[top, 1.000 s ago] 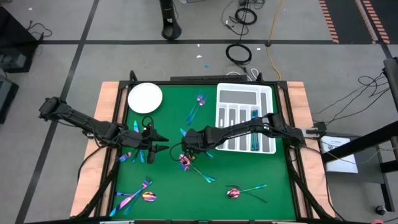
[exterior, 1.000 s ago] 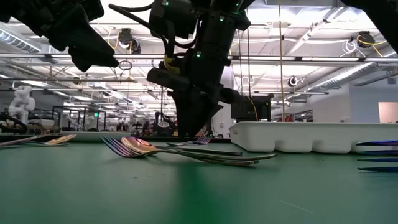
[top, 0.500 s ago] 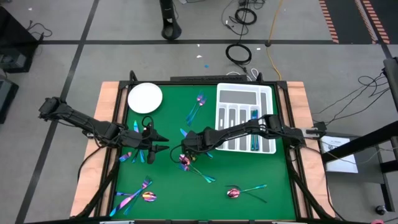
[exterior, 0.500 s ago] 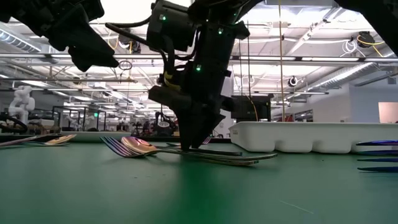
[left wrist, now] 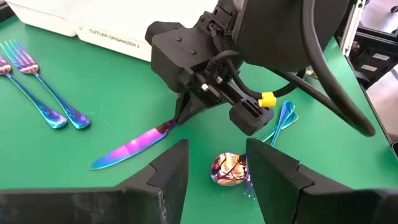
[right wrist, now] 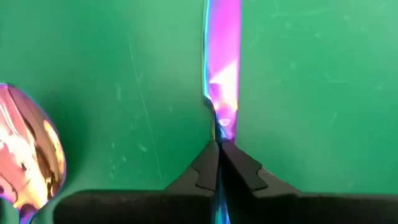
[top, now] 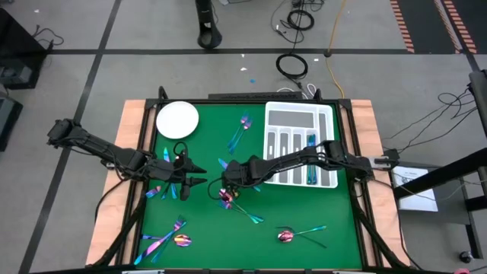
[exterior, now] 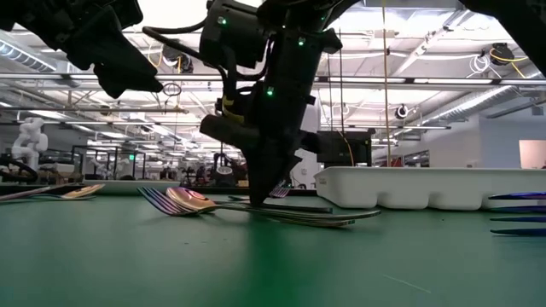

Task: Sort silverware
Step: Put the blue knife into the white cutlery tray

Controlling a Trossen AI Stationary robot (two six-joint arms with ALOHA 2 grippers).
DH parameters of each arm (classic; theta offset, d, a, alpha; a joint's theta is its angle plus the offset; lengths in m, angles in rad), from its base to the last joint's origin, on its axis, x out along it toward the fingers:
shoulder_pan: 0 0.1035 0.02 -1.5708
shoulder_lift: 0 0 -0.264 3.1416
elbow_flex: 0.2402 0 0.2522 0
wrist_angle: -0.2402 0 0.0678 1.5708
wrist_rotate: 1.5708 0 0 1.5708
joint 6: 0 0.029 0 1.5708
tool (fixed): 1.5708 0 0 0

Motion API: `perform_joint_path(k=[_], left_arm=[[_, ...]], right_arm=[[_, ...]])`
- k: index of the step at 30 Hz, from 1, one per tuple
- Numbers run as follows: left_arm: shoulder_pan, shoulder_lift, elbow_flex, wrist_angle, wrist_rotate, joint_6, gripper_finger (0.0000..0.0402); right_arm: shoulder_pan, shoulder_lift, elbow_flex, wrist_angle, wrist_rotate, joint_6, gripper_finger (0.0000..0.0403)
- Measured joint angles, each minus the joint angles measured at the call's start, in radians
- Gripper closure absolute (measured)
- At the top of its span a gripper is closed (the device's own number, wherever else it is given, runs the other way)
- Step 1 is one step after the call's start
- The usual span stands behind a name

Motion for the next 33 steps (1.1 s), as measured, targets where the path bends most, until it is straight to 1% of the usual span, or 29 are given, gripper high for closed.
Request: perform_joint_path(k=[9, 18, 28, 33], left_arm=[[0.000, 0.000, 0.000, -0.001, 0.000, 0.000, 0.0240], [0.000, 0.000, 0.000, -0.001, -0.002, 0.000, 0.0240], [0.000, 0.000, 0.000, -0.001, -0.003, 0.000, 0.0240], [0.000, 0.000, 0.000, -0.001, -0.003, 0.000, 0.0240]], right_arm=[[0.001, 0.005, 0.036, -0.003, -0.010, -0.022, 0.0402], [0.001, 0.005, 0.041, -0.001, -0.010, -0.032, 0.0387], [0.002, 0.005, 0.042, 0.001, -0.008, -0.033, 0.0351], [0.003, 0.005, 0.042, 0.002, 0.035, -0.029, 0.0320]])
